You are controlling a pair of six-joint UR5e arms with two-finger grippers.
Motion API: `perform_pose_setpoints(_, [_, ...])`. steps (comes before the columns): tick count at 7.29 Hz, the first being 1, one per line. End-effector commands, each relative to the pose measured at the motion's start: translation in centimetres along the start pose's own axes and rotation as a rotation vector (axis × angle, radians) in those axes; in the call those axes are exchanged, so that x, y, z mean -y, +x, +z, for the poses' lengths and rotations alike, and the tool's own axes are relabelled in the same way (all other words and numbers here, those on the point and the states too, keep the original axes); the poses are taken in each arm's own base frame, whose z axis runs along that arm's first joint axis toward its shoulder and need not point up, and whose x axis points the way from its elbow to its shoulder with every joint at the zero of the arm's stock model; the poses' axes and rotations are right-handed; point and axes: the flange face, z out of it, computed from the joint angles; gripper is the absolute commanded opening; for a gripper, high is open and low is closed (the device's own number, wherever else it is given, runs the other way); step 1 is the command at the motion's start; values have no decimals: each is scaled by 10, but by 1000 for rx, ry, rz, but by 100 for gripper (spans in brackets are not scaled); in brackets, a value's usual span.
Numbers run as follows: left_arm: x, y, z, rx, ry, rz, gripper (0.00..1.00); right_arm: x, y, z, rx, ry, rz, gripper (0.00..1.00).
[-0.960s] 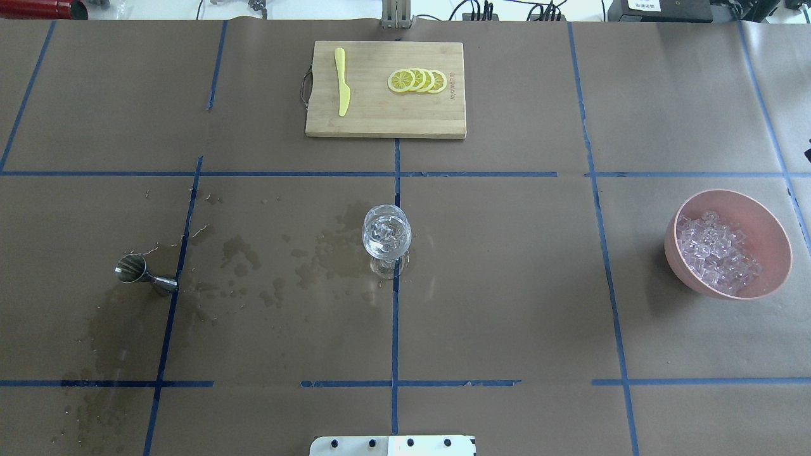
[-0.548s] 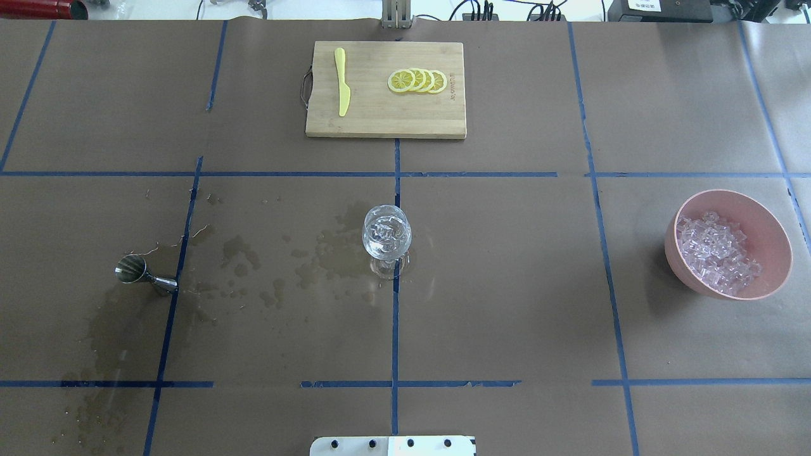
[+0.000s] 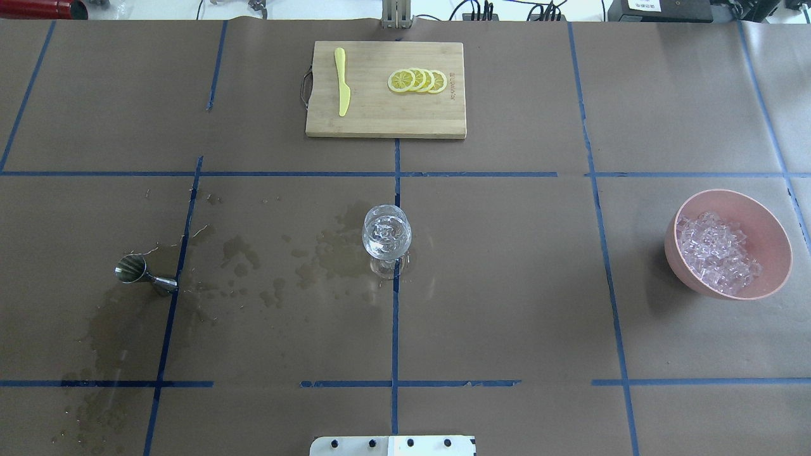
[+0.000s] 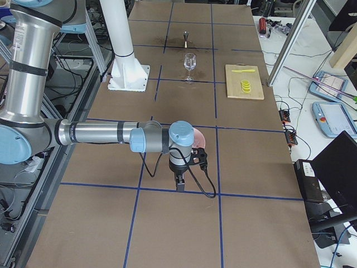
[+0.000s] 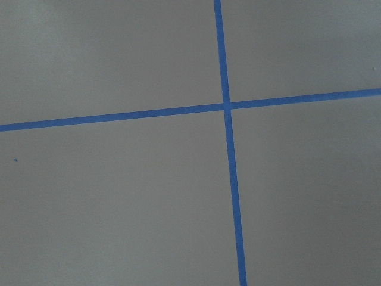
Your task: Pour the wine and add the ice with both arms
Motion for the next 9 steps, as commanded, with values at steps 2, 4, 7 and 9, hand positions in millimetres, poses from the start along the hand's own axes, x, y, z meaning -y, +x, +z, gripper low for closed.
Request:
perform_pose_setpoints(2, [2, 3, -3, -1, 6, 7, 100, -14, 12, 3, 20, 1, 17, 100])
perform_pose_setpoints(4, [2, 2, -2, -1, 4, 5, 100, -12, 10, -2, 18, 11, 18, 100])
perform_pose_setpoints(7, [2, 2, -2, -1, 5, 6, 100, -12, 10, 0, 42, 9, 23, 100])
perform_pose_setpoints(9, [2, 2, -2, -1, 5, 6, 100, -22, 19, 10, 24, -14, 29, 100])
